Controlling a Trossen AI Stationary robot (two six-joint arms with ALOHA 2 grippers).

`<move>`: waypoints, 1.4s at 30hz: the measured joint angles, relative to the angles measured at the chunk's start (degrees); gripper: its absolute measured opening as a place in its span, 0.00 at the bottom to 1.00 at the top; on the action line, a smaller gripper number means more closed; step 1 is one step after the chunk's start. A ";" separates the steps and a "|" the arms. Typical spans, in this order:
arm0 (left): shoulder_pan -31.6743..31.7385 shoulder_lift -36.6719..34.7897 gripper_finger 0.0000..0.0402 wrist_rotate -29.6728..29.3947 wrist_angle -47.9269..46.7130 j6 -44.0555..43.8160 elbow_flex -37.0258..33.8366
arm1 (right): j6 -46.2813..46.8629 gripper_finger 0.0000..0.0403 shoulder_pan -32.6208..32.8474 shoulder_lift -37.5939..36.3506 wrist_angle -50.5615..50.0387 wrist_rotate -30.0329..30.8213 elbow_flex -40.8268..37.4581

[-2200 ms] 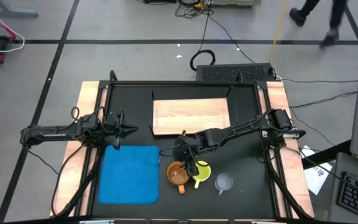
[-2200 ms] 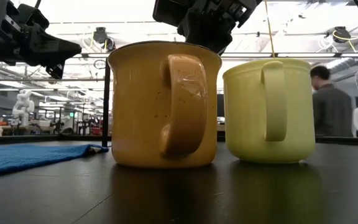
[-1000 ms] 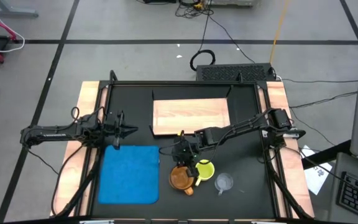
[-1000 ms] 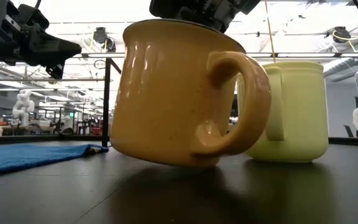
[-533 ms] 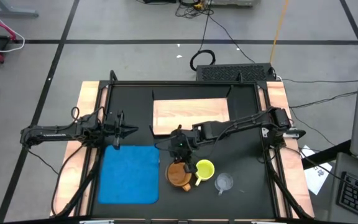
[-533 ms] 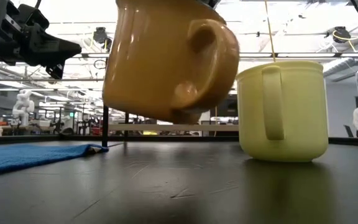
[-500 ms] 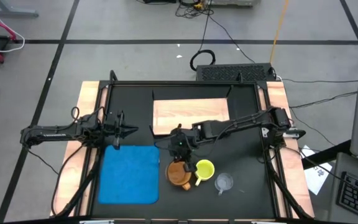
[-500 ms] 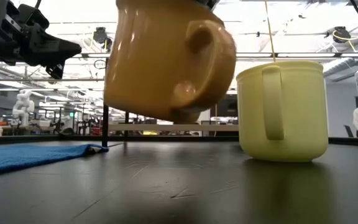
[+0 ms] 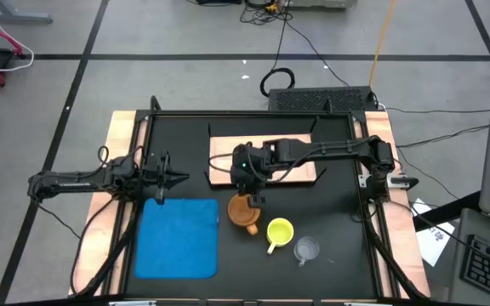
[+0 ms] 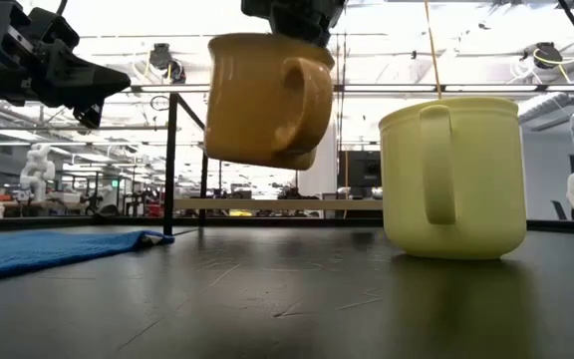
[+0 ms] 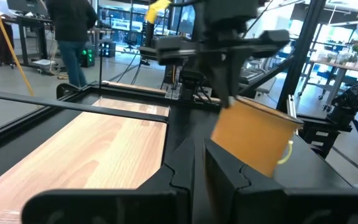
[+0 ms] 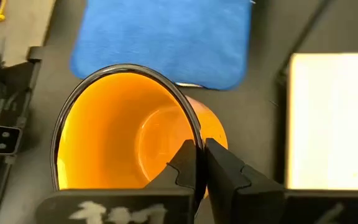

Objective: Stack small to large cups/mugs on shelf
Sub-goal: Put the orange mug on the shelf

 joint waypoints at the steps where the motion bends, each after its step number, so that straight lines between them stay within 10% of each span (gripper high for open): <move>1: -0.01 0.01 0.08 0.00 -0.01 0.00 0.00 | -0.43 0.01 -0.37 0.00 -1.02 0.06 0.58; 42: -0.01 0.01 0.08 -0.42 -0.43 4.11 0.02 | -3.96 0.01 -18.71 5.66 -9.73 -0.08 11.76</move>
